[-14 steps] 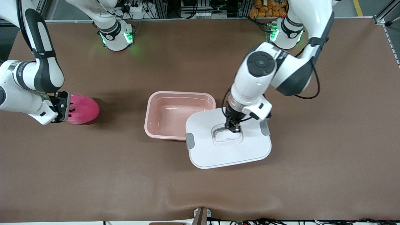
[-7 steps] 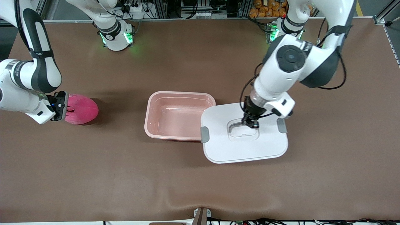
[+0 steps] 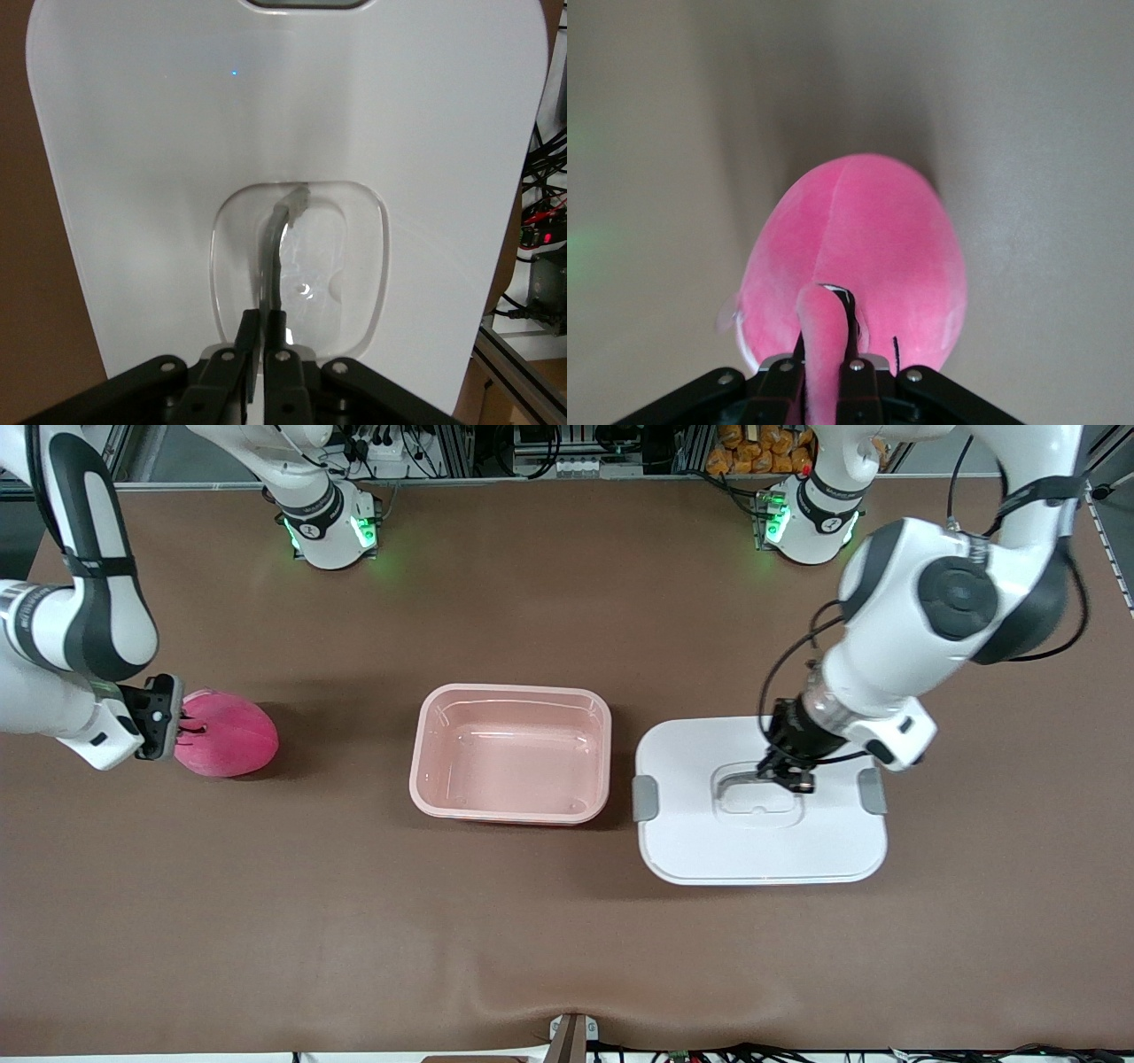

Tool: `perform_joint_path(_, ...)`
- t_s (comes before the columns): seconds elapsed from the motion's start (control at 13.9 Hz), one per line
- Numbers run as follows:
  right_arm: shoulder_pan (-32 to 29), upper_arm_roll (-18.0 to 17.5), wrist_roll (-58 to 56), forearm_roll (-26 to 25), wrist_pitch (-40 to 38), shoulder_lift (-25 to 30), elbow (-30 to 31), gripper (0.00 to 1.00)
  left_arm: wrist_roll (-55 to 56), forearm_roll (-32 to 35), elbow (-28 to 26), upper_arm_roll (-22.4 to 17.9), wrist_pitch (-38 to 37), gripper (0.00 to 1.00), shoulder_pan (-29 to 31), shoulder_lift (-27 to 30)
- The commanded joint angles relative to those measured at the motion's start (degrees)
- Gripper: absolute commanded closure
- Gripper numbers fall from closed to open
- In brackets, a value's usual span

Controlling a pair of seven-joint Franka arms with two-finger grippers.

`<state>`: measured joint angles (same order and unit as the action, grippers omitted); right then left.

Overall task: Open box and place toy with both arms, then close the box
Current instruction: 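Lift the lid off with the left gripper while the right gripper grasps the toy, then lift the pink toy with the right gripper over the open box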

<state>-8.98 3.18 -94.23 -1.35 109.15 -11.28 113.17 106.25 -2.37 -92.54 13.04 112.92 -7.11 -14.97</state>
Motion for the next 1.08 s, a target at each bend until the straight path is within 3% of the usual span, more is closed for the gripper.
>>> perform_joint_path(0.0, -0.5, -0.7, -0.3, 1.2, -6.6, 1.3, -5.2, 1.0, -5.7, -2.0, -2.3, 0.6, -2.3, 1.0, 3.9, 3.5)
perform_joint_path(0.29, 2.7, -0.9, 9.7, 1.2, -12.5, 0.9, -10.2, 1.0, -11.7, -2.0, -3.9, 0.6, -3.7, 1.0, 6.3, 4.5)
perform_joint_path(1.0, 14.6, -1.0, 43.9, 4.6, -16.3, 0.8, -14.7, 1.0, -19.1, -2.1, -7.0, 0.6, -4.0, 1.0, 8.0, 5.4)
